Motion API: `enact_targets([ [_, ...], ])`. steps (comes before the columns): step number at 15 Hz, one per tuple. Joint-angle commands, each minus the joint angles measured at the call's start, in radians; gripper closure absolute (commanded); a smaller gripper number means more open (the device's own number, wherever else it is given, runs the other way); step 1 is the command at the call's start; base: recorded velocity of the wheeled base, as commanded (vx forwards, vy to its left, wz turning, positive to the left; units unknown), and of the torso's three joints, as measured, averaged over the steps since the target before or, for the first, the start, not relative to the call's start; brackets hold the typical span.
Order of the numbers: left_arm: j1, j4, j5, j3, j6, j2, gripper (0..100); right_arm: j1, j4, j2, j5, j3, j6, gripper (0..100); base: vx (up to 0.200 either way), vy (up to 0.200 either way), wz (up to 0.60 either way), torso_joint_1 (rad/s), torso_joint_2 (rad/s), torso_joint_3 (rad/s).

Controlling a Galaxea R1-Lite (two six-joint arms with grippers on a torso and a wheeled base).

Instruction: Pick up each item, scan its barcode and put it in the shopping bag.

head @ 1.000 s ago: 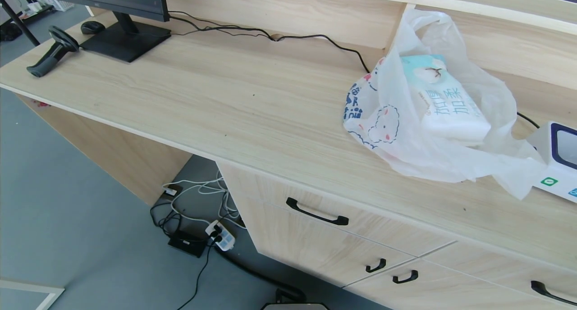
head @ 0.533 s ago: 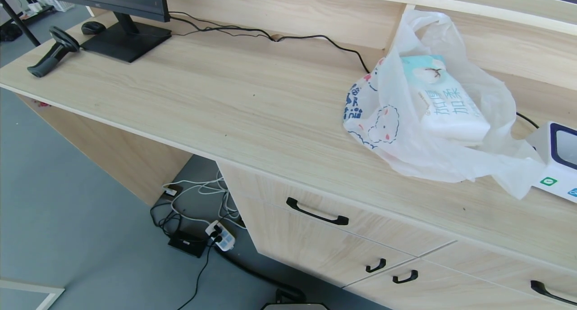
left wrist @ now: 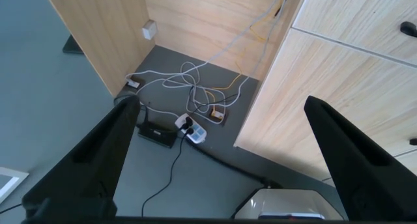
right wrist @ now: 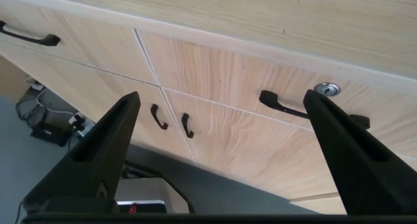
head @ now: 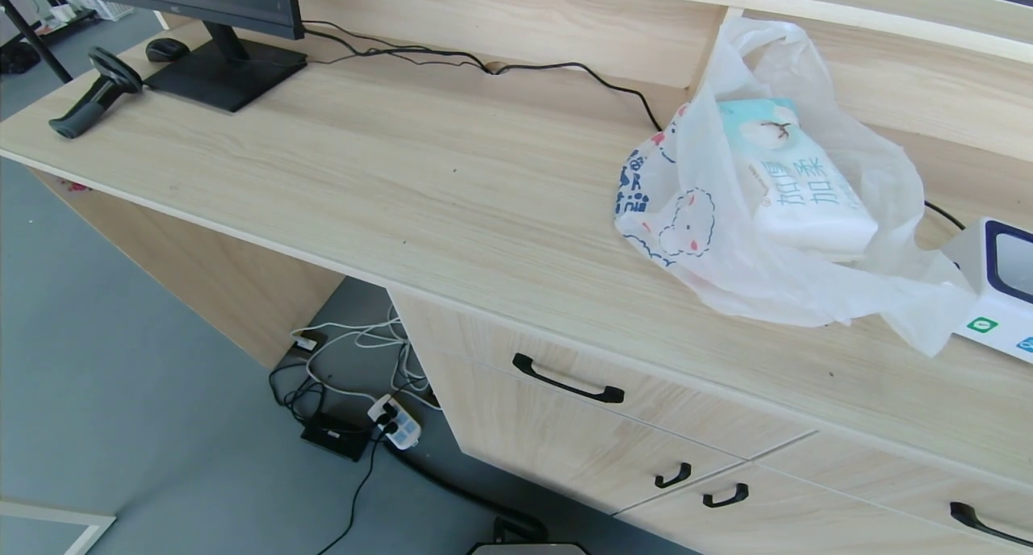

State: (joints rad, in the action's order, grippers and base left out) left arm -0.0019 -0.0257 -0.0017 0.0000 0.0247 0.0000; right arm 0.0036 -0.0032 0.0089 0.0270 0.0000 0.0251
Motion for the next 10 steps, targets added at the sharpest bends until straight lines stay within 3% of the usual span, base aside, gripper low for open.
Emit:
enact_targets([
  [1, 0.0, 0.003, 0.0, 0.0, -0.002, 0.002, 0, 0.001, 0.0, -0.007, 0.001, 0.0, -0.002, 0, 0.0, 0.0, 0.0, 0.0, 0.0, 0.0],
  [10, 0.0, 0.004, 0.0, 0.0, -0.002, 0.0, 0, 0.001, 0.0, -0.007, 0.001, 0.0, -0.004, 0, 0.0, 0.0, 0.0, 0.0, 0.0, 0.0],
])
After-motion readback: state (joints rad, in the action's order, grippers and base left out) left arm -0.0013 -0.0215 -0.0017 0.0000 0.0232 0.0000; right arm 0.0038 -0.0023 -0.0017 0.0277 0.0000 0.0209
